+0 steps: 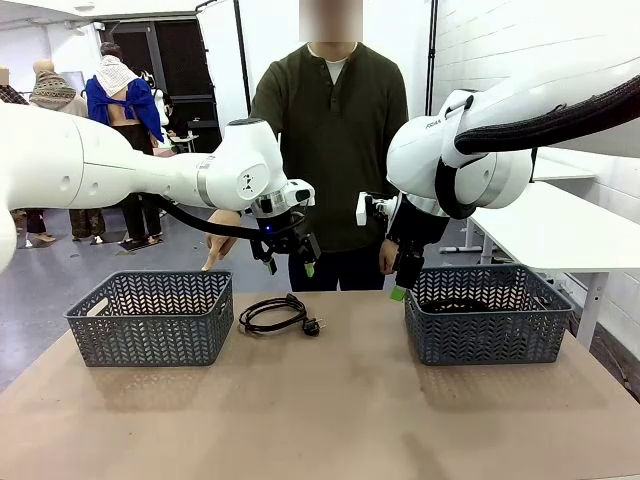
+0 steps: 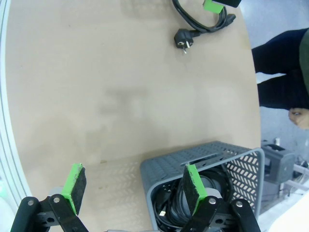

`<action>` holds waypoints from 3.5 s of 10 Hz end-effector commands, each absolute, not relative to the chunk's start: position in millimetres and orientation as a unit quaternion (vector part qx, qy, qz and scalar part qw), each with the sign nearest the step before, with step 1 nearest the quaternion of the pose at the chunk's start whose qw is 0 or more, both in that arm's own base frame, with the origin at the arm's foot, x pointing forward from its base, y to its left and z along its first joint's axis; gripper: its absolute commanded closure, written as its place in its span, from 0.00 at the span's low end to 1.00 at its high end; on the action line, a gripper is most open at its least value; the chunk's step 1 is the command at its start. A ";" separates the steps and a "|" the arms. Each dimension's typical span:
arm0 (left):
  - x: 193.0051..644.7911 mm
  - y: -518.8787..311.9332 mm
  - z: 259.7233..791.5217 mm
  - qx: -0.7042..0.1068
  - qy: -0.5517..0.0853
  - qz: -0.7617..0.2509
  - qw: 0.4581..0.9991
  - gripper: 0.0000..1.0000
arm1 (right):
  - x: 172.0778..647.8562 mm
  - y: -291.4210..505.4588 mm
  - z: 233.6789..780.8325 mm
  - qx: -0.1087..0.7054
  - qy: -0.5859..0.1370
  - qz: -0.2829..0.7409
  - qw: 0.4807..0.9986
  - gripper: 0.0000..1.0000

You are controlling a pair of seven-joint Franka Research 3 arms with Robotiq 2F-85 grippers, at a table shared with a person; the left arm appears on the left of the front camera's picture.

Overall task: Organize the cables according to human instructions.
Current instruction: Pick up a bundle of cables and place it in the basket indicated by the human.

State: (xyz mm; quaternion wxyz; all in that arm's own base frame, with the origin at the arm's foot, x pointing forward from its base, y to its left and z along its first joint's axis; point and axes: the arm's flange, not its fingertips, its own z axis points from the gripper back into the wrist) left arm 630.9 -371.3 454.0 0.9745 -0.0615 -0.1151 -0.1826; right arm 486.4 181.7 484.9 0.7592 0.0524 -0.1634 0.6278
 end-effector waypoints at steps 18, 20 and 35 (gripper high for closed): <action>722.9 -404.9 375.9 -0.029 -0.060 0.155 0.986 0.00 | 486.5 181.8 484.9 0.048 -0.162 0.626 0.761 0.00; 729.3 -404.0 366.3 -0.023 -0.057 0.161 0.985 0.00 | 486.5 181.8 484.9 0.048 -0.162 0.626 0.761 0.00; 731.0 -394.4 342.3 -0.023 -0.047 0.139 0.989 0.00 | 486.5 181.8 484.9 0.048 -0.162 0.626 0.761 0.00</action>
